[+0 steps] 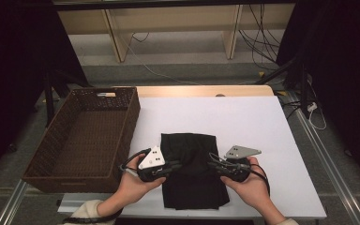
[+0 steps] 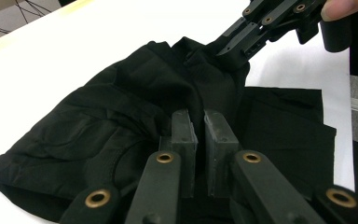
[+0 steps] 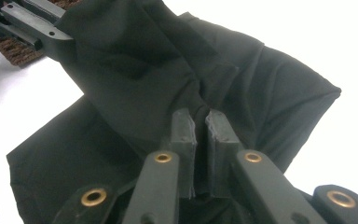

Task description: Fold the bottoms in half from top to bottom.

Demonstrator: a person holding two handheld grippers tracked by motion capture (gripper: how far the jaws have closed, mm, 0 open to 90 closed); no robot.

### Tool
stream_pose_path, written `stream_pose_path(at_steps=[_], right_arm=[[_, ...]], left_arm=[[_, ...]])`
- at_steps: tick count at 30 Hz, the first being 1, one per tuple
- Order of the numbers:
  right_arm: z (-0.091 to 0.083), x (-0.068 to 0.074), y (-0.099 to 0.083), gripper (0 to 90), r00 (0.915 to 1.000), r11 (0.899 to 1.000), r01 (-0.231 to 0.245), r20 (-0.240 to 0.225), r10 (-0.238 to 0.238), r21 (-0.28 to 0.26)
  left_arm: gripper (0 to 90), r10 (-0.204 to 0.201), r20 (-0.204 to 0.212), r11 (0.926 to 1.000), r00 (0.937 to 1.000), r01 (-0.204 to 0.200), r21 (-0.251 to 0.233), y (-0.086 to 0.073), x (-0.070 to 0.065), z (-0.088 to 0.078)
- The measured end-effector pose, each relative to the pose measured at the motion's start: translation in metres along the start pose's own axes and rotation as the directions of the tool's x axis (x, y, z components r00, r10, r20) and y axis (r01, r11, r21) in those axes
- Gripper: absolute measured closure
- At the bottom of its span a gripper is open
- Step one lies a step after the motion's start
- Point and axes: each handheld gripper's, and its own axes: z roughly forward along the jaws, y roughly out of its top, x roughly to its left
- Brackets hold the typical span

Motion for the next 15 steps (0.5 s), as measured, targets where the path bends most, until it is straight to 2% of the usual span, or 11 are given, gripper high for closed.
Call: stream_pose_path(at_steps=[15], right_arm=[[-0.0003,0.0027,-0.0034,83.4,0.9998,1.000,0.005,-0.021,-0.004,0.026]], left_arm=[[83.4,-0.003,0.019,0.9999,0.9998,0.003,0.016,-0.0029,-0.0018,-0.0007]])
